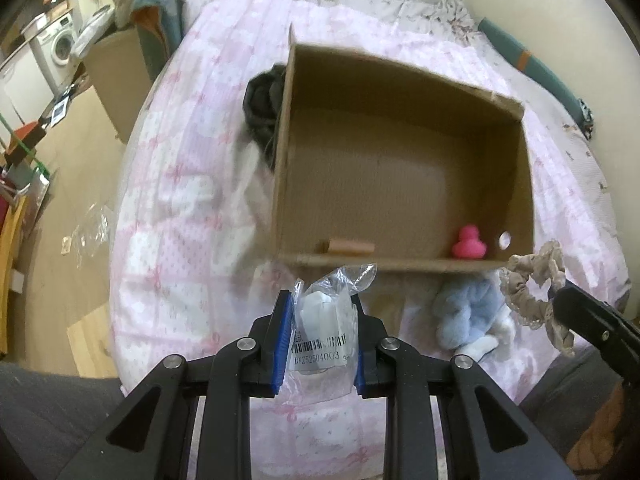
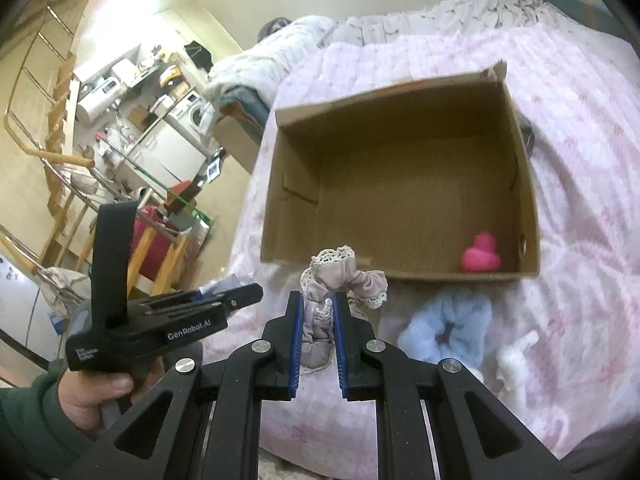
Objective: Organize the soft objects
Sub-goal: 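Carry the plastic bag and the beige scrunchie over the box with both grippers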
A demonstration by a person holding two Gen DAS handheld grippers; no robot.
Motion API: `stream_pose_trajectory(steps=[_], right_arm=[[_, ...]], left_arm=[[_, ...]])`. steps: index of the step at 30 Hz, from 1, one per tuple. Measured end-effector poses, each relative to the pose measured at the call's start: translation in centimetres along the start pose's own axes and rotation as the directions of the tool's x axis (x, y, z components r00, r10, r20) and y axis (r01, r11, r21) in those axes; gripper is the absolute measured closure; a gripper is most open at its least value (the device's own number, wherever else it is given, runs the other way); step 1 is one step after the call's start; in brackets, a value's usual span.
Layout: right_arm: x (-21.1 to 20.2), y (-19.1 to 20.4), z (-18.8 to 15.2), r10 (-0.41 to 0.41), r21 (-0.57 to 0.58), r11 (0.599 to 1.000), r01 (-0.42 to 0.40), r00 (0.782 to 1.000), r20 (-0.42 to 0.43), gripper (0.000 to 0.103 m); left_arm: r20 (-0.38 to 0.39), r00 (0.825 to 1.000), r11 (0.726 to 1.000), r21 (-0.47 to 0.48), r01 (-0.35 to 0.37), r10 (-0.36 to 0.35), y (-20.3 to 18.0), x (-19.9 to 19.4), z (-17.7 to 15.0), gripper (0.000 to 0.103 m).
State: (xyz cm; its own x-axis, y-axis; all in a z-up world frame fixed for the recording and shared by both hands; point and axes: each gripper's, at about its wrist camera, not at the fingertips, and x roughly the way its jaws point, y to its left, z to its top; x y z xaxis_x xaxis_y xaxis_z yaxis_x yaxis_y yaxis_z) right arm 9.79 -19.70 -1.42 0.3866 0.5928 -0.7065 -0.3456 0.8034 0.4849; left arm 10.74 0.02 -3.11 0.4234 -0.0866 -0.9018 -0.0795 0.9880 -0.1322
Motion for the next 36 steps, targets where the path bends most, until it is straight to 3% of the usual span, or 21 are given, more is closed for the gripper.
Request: stream_pose_trajectory(steps=[9,13,17,25,36], right_arm=[[-1.9,-1.4,4.1,0.064,0.023,0.998,-0.066,0.995,0.080,0.087],[-1.9,-3.0,5.5,0.061,0.040,0.997,-0.066,0.993,0.104,0.087],[-0.4,-5.1,6.1,0.079,0.089,0.992,-0.087,0.992,0.098,0.087],[2.8,-7.0,5.2,0.012,0.119,0.993,-0.017,0.999,0.042,0.087],[4.8,-6.6,5.1,-0.071,0.048,0.996,0.071,0.997,-0.009,0.087]], left_arm=[[0.082,0.996,0.999,0.047,0.024,-0.027,-1.2,-1.1,5.5,0.080],[0.126,0.991,0.996,0.091,0.023,-0.034,-2.1,-0.8,6.9,0.080],[0.122,0.991,0.995,0.095,0.037,-0.048,-2.3,1.0,7.3,0.080],[0.063,0.998,0.996,0.087,0.023,-0.028,-2.1,5.3,6.4,0.080],[0.050,0.999,0.996,0.085,0.010,-0.014,-2.3,6.3,6.2,0.080]])
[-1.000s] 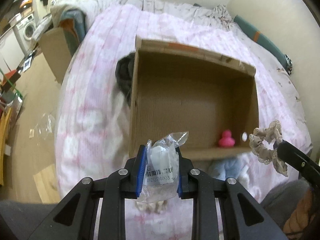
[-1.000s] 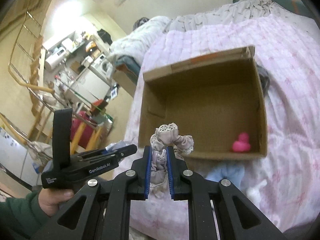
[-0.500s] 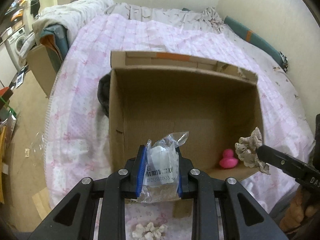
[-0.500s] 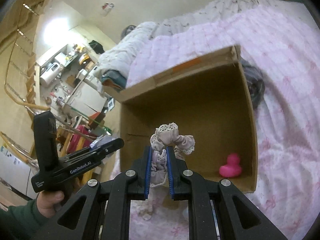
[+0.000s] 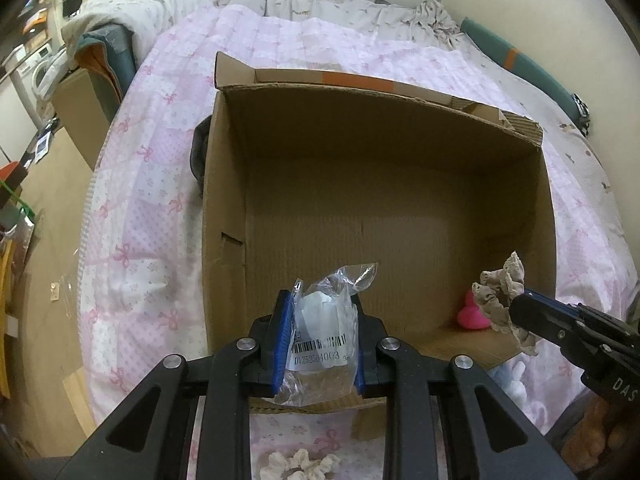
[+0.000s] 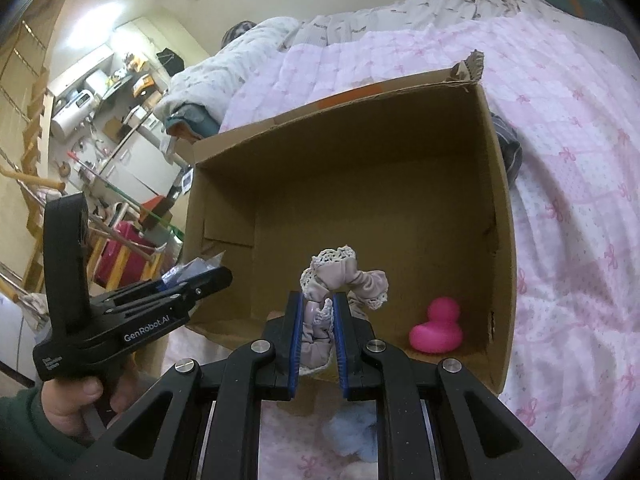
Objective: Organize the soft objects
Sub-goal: 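Carry the plastic bag and the beige scrunchie over the box with both grippers, then open the left gripper to drop the bag while the right gripper releases the scrunchie into the box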
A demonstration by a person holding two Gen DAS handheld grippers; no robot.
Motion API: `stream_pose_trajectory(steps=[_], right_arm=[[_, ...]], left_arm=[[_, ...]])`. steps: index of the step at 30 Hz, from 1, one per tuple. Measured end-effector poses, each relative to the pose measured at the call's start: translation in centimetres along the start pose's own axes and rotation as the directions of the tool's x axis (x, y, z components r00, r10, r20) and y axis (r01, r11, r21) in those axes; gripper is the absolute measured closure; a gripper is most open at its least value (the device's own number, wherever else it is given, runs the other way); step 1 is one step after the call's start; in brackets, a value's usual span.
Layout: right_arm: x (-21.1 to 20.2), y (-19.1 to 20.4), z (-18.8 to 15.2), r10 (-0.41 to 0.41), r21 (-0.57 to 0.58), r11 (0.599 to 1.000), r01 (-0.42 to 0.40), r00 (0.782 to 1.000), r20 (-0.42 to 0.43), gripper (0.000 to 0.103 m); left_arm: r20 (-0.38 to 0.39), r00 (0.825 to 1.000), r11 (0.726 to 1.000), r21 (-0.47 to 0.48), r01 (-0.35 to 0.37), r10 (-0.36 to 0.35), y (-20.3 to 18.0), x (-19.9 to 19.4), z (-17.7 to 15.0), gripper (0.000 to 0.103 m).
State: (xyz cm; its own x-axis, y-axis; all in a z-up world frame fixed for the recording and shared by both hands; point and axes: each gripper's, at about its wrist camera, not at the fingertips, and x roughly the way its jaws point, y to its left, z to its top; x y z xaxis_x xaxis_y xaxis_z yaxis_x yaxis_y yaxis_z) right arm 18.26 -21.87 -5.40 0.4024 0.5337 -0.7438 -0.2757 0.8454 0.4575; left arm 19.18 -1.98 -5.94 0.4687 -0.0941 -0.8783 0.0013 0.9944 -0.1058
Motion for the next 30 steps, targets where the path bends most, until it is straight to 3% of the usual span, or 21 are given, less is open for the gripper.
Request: stream_pose_trajectory(steps=[14,17,19,30], right_arm=[[0.47,-0.02,0.17,-0.031,0.005,1.000,0.031,0.999,-0.011,0.087],[0.49,-0.01,0.17,-0.031,0.005,1.000,0.031,0.999,-0.012,0.087],[0.51,0.04,0.17,-0.034,0.001,0.999,0.034,0.999,-0.011,0.087],[0.34,0.16,0.11,-0.025,0.001,1.000,0.025,1.000,0.008,0.086]], left_arm=[[0.029,1.000,1.000,0.017,-0.007,0.007,-0.76,-0.02,0.19,0.079],[0.019,1.000,1.000,0.015,-0.006,0.006,-0.84,0.08,0.12,0.066],[0.023,1.000,1.000,0.012,0.004,-0.004,-0.92,-0.12,0.08,0.045],[0.044,0.999,1.000,-0.008,0.006,-0.006,-0.35,-0.63,0.19,0.042]])
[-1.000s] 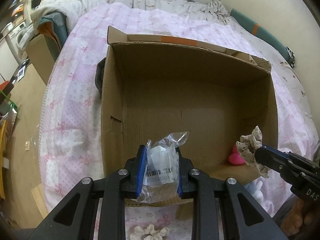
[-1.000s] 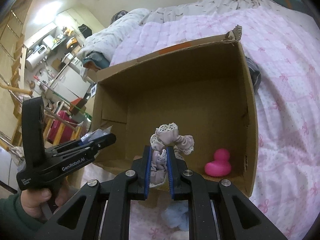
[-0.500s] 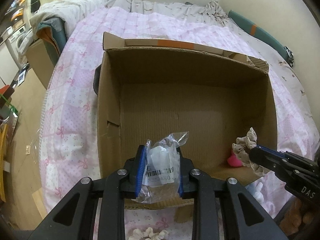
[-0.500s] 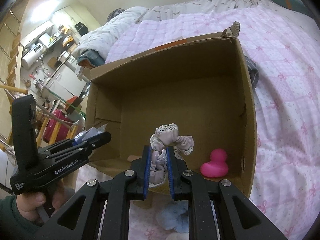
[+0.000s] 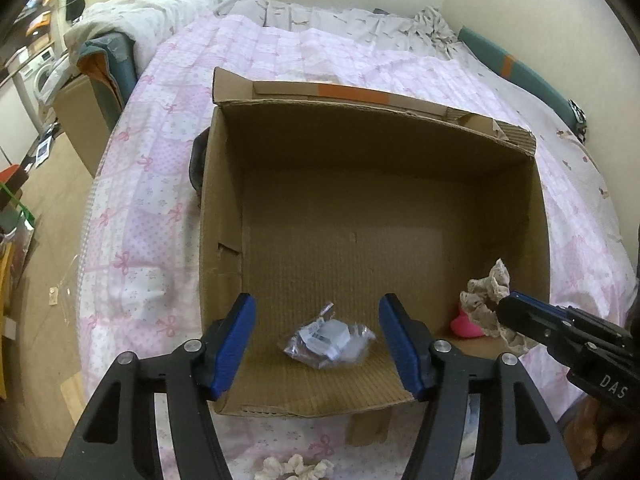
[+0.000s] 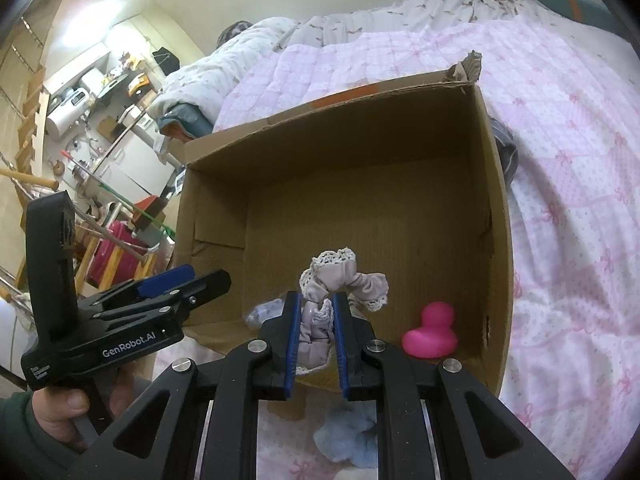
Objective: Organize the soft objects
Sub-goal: 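Open the left gripper to drop the bag while the right gripper releases the scrunchie into the box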
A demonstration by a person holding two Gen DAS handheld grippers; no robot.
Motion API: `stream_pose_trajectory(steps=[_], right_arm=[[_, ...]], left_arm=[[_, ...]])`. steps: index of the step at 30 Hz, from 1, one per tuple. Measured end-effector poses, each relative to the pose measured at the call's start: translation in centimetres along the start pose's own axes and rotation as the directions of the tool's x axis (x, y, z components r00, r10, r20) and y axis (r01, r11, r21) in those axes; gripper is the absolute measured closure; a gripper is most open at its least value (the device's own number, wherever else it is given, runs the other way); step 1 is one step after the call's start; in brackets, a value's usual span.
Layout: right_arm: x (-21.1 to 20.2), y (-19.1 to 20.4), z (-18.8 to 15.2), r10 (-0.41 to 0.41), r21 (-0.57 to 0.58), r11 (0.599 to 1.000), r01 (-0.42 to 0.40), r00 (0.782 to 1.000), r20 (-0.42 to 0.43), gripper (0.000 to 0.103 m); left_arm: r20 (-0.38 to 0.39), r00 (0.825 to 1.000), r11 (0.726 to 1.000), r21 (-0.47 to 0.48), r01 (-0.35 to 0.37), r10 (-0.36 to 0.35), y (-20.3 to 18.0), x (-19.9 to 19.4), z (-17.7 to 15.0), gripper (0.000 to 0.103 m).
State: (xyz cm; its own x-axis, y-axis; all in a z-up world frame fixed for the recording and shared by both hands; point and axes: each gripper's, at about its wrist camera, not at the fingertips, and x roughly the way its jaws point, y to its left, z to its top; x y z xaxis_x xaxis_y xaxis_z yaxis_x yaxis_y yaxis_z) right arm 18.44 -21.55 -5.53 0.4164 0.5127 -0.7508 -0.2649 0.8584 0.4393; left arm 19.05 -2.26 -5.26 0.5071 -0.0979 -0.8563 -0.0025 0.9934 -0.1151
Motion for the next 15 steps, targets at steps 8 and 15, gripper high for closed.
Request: stream_pose_trajectory(steps=[8,15], right_arm=[[-1.0,-1.3,0.2,0.002,0.077,0.997,-0.007,0.998,0.063,0.019],[-0.8,-2.3,0.2,-0.017,0.132,0.991,0.012,0.999,0.042,0.019]], left_arm=[[0.007,1.000,1.000,-0.003,0.000,0.000,0.1,-0.1,0.0,0.042],[0.010,1.000,1.000,-0.003,-0.004,0.004,0.2,-0.2,0.0,0.042]])
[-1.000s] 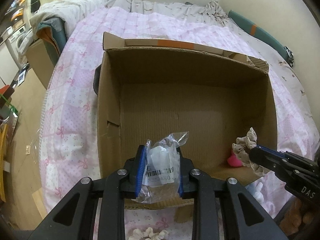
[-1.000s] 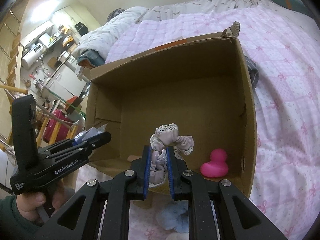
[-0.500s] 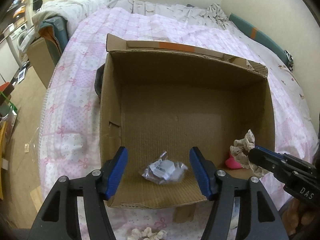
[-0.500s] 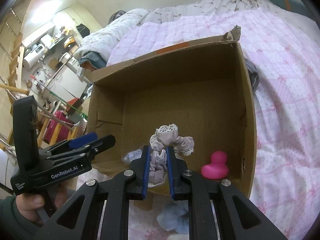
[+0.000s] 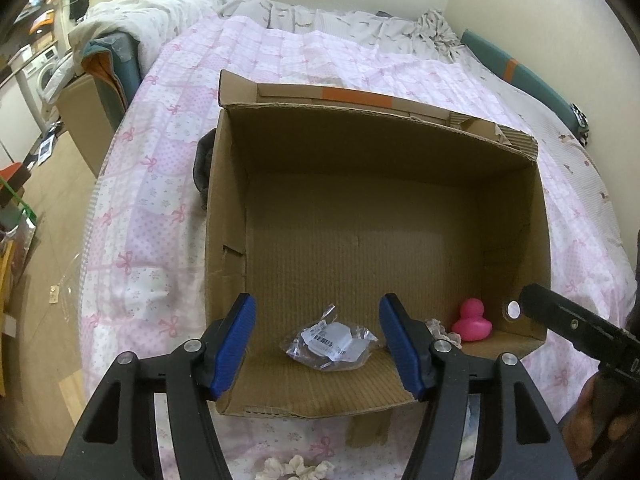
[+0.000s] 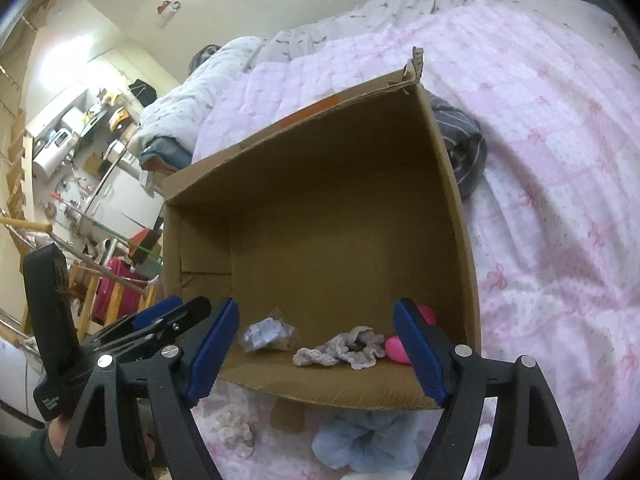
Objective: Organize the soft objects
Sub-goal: 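Open the left gripper to drop the bag while the right gripper releases the scrunchie into the box, then withdraw both grippers from the box toward the scrunchies on the quilt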
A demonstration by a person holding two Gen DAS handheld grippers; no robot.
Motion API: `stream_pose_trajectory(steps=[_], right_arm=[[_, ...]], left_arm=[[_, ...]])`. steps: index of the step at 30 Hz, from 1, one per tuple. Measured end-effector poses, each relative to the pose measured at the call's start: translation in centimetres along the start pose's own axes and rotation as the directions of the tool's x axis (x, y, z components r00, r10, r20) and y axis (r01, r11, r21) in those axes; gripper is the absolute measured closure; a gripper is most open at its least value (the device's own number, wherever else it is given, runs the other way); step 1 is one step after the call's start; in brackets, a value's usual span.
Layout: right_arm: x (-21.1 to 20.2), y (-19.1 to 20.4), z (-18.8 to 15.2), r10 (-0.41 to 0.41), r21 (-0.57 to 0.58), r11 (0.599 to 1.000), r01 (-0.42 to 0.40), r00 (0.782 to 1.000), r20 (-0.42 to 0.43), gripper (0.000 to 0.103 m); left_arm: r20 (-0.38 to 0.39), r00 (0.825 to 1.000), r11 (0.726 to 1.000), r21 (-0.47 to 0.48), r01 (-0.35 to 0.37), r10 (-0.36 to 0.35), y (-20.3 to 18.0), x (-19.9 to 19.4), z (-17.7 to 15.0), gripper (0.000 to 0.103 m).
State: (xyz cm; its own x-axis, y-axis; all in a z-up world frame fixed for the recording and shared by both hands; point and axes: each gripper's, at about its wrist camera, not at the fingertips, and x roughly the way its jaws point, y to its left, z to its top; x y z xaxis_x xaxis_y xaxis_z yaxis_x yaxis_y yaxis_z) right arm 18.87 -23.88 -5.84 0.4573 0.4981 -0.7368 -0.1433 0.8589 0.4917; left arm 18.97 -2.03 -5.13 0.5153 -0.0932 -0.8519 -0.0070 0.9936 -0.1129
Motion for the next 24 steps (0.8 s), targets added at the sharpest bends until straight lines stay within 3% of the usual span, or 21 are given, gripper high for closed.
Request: stream_pose_trajectory(steps=[21,24], right_arm=[[-0.1,0.6,-0.2,-0.031,-0.020,0.999,0.031,1.000,-0.001,0.019],[-0.4,0.6,-0.4,-0.039,-0.017,0.999,0.039,0.999,0.002,0.019]], left_arm=[[0.055,0.998,0.999,-0.016,-0.030,0.031,1.3,-2.6,-0.4,0.042],[0.076,0.995,0.998,-0.009,-0.065,0.066,1.3,-3.4,-0.8,0.042]])
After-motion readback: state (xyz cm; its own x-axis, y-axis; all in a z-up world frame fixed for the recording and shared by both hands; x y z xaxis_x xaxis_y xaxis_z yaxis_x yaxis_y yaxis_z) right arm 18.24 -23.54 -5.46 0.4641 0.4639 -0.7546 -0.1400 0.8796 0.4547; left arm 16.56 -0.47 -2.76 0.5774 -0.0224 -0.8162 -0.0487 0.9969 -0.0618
